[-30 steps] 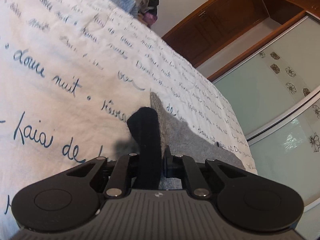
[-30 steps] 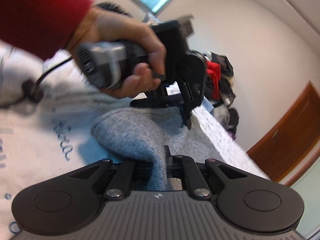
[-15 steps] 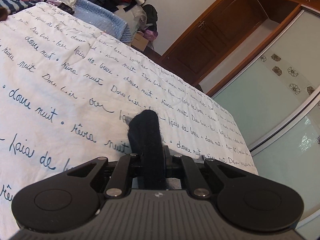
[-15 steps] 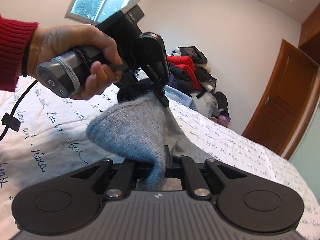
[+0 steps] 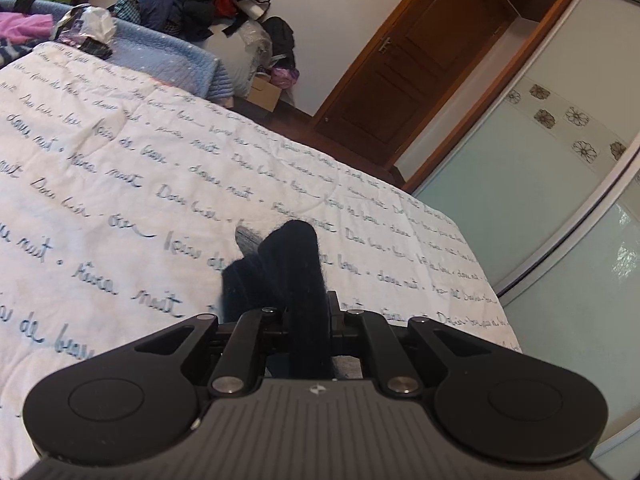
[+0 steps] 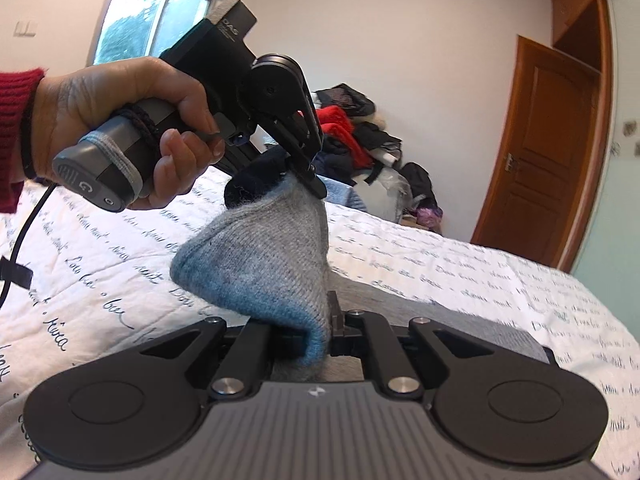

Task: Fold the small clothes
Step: 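Lift the gripped sweater side with both grippers and fold it over the body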

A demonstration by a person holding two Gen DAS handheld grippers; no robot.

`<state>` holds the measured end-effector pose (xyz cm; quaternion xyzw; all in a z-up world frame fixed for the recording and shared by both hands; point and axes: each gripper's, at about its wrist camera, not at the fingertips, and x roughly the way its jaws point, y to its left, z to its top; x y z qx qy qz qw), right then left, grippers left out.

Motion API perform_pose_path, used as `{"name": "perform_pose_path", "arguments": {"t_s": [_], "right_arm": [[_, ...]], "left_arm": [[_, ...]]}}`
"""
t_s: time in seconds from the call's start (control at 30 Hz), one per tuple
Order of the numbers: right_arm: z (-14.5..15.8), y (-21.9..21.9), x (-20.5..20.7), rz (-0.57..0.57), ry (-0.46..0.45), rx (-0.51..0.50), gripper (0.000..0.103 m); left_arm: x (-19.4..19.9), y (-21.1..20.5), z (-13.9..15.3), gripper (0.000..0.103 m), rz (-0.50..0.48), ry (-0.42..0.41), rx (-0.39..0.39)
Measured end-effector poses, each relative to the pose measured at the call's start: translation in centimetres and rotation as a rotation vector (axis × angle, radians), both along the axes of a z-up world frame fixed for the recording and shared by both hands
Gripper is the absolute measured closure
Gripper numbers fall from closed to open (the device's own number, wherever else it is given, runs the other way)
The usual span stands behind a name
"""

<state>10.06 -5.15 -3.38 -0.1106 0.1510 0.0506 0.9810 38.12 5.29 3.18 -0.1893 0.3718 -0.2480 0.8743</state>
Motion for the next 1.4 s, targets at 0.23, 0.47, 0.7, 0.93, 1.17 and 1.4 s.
{"name": "perform_pose_path", "arguments": {"t_s": [0.23,0.47,0.7,0.93,1.17,1.4], "right_arm": [[0.1,-3.7,-0.8,-0.056,0.014,0.075,0.096],[-0.1,-7.7,-1.7,-0.110,0.047,0.192,0.096],[-0.9,-10.8,-2.3,-0.153,0.076,0.270,0.096],[-1.7,-13.2,-2.9,-0.184,0.104,0.343,0.096],[-2.7,-15.7,-3.3,-0.216,0.126,0.425,0.096],[-3.6,-17.9,-3.8,-0.246,0.147,0.522,0.096]], "left_arm": [[-0.9,-5.4,0.6,0.093,-0.068,-0.020,0.018],[-1.6,-10.6,-0.6,0.093,-0.135,0.000,0.050],[-1.8,-14.7,-2.2,0.093,-0.172,0.027,0.085],[-2.3,-18.0,-3.1,0.093,-0.211,0.037,0.113],[-2.8,-20.8,-4.3,0.093,-0.233,0.058,0.138],[-3.2,-23.1,-5.2,0.093,-0.250,0.053,0.182]]}}
